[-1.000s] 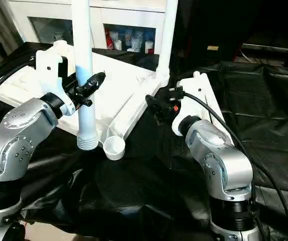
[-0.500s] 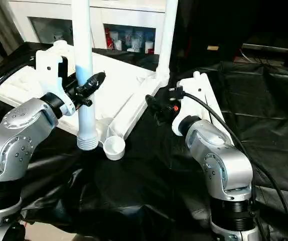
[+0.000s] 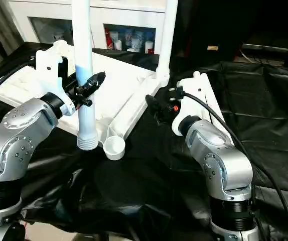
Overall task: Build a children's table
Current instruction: Pick table leg
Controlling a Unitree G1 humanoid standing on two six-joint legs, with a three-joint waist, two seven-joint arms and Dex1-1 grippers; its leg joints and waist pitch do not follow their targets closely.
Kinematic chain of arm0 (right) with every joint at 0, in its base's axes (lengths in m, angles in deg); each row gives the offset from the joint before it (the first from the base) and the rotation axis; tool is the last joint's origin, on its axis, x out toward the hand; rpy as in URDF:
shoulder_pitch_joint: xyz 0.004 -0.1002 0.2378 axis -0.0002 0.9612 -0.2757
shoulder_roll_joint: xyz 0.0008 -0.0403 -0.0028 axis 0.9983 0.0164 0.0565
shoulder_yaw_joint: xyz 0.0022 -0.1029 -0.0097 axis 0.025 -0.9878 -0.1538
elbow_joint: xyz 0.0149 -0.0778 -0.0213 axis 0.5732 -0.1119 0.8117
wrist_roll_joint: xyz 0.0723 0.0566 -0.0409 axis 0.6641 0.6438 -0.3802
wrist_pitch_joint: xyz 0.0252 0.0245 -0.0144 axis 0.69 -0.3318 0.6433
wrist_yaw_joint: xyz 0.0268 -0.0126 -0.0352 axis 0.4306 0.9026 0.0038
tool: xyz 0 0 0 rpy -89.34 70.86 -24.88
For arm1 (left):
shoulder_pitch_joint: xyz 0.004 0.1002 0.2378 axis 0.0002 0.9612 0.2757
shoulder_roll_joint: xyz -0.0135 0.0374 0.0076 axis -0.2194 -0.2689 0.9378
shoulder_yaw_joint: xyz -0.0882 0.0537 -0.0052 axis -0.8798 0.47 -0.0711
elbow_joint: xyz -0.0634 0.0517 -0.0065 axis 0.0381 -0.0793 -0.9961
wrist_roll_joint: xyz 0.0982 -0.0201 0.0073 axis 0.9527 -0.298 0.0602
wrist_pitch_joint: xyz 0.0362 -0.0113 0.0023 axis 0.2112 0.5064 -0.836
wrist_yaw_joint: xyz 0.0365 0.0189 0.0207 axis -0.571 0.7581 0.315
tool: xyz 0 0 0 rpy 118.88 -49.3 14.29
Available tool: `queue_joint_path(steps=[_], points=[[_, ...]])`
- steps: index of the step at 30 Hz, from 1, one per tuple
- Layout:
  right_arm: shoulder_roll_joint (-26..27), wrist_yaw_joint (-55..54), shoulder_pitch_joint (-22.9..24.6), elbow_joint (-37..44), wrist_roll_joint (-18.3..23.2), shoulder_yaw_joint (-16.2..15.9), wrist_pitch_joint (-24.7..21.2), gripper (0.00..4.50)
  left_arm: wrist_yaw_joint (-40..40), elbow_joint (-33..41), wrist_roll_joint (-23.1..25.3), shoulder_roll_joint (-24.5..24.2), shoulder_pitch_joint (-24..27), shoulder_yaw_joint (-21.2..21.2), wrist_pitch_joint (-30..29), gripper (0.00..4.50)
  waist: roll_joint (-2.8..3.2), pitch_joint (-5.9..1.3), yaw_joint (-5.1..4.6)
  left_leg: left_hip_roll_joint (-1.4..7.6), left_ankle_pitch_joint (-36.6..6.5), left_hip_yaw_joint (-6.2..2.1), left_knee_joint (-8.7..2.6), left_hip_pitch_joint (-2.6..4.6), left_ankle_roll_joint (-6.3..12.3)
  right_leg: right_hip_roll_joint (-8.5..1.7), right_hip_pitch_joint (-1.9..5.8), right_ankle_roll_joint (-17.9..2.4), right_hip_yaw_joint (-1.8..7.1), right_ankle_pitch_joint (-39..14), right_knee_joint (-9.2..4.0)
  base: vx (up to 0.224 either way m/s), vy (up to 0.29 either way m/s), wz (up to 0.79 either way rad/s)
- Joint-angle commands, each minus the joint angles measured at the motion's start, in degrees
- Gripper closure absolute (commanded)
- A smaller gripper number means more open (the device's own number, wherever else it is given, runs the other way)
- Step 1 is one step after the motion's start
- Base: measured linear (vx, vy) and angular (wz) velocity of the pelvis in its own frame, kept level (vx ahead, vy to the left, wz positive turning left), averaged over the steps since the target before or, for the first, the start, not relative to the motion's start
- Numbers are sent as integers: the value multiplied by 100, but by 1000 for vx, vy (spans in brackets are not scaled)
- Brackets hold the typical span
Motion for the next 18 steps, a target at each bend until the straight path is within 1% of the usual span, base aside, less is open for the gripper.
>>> queue_joint_path(steps=[1, 18], points=[[-13, -19, -22, 59, -27, 9, 22, 57, -7, 95, 17, -24, -95, 3, 8, 265, 39, -457, 3, 132, -1423, -72, -351, 156, -288, -293, 242, -674, 247, -1162, -426, 0, 0, 0], [-13, -19, -22, 59, -27, 9, 22, 57, -7, 95, 17, -24, -95, 3, 8, 265, 42, -457, 6, 132, -1401, -72, -349, 155, -281, -295, 244, -685, 246, -1146, -423, 0, 0, 0]])
